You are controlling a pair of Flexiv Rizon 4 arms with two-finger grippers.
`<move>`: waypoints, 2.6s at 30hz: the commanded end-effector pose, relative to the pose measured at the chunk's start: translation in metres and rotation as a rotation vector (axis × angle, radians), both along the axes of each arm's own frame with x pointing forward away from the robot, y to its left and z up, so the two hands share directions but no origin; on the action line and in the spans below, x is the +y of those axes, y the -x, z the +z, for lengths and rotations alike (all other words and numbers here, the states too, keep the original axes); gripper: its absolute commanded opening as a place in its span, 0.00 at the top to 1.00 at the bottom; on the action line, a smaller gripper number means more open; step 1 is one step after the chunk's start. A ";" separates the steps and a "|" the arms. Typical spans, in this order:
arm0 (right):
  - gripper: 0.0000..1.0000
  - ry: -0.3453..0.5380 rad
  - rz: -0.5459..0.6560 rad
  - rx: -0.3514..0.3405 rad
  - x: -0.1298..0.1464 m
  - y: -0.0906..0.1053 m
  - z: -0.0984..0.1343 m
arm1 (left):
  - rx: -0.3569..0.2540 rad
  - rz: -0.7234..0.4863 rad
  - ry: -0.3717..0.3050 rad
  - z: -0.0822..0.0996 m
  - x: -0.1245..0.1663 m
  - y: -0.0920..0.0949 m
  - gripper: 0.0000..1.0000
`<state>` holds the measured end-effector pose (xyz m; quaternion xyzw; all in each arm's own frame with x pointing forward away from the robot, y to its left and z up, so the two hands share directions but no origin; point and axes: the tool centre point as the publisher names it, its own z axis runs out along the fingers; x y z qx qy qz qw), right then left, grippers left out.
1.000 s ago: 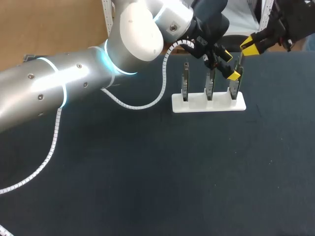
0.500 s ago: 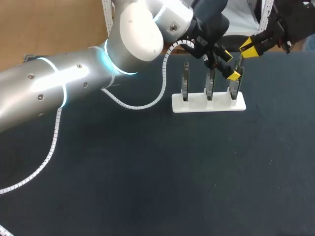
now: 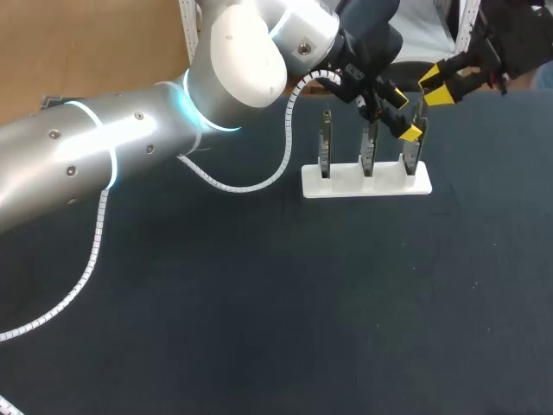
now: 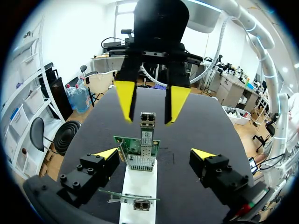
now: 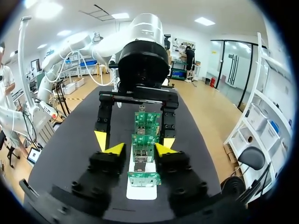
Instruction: Pick up the optical module with the left hand, and insert it into the network port with the right hand.
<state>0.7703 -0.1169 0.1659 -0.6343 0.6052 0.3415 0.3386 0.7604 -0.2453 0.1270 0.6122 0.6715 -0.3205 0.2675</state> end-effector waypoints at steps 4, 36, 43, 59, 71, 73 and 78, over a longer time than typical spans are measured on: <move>0.00 -0.059 -0.027 0.006 -0.008 0.001 0.010 | 0.000 0.001 -0.002 0.000 0.000 0.000 0.00; 1.00 -0.073 -0.025 -0.036 0.003 0.000 0.021 | 0.000 0.001 -0.002 0.000 0.000 0.000 0.00; 1.00 -0.066 -0.029 -0.036 0.004 -0.002 0.018 | 0.000 0.001 -0.002 0.000 0.000 0.000 0.00; 1.00 -0.053 -0.042 0.002 0.002 0.001 0.004 | 0.000 0.001 -0.002 0.000 0.000 0.000 0.00; 1.00 -0.031 -0.053 0.048 0.001 0.001 -0.016 | 0.000 0.001 -0.002 0.000 0.000 0.000 0.00; 1.00 -0.025 -0.056 0.055 0.001 0.002 -0.020 | 0.000 0.001 -0.002 0.000 0.000 0.000 0.00; 1.00 -0.017 -0.055 0.065 0.000 0.004 -0.024 | 0.000 0.001 -0.002 0.000 0.000 0.000 0.00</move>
